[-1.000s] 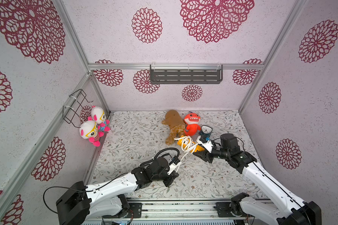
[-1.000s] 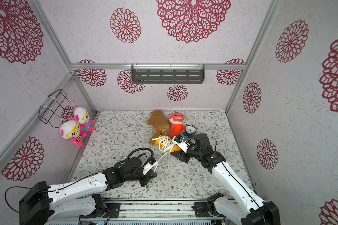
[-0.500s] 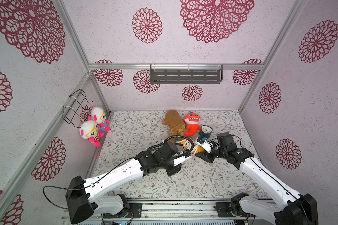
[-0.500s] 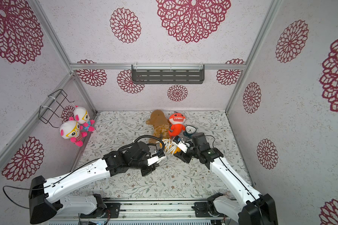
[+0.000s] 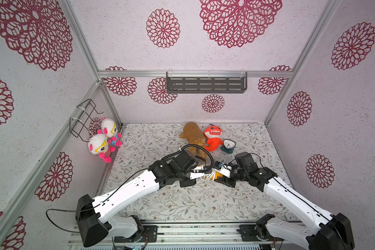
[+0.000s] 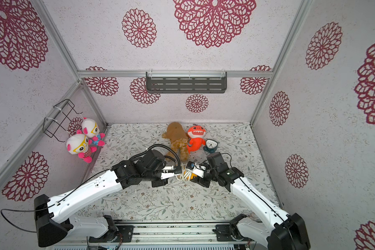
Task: Wrap the cord around the power strip
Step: Wrap the power cord around the power strip.
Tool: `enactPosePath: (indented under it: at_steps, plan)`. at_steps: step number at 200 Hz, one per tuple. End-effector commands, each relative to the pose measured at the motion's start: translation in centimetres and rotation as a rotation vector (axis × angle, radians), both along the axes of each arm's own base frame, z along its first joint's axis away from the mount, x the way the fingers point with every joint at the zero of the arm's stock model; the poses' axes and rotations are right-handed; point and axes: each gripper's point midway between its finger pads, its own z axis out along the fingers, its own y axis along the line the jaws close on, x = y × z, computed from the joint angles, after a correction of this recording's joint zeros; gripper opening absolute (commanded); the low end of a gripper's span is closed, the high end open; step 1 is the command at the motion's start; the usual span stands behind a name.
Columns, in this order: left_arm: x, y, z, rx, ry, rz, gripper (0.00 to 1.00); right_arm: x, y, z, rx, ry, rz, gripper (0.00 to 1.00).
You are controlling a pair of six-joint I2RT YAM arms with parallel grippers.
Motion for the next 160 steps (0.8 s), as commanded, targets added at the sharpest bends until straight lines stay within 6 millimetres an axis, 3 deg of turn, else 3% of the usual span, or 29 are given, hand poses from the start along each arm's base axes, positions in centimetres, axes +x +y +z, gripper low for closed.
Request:
enactPosePath:
  at_steps: [1,32,69,114,160]
  plan:
    - [3.0,-1.0,4.0,-0.093,-0.157,-0.031,0.0,-1.5,1.4,0.3,0.013,-0.027,0.138,0.0]
    - [3.7,-1.8,4.9,-0.158,-0.168,-0.074,0.0,-2.2,2.1,-0.1,0.014,-0.044,0.192,0.0]
    - [5.0,-1.8,4.4,-0.153,-0.147,-0.091,0.0,-3.4,3.0,-0.1,0.028,-0.064,0.273,0.0]
    - [7.7,-0.1,4.0,-0.188,-0.104,-0.067,0.0,-4.5,4.2,2.0,0.089,-0.15,0.348,0.0]
    - [8.2,0.0,3.2,-0.283,0.03,-0.083,0.0,-4.1,4.9,4.5,0.201,-0.288,0.326,0.0]
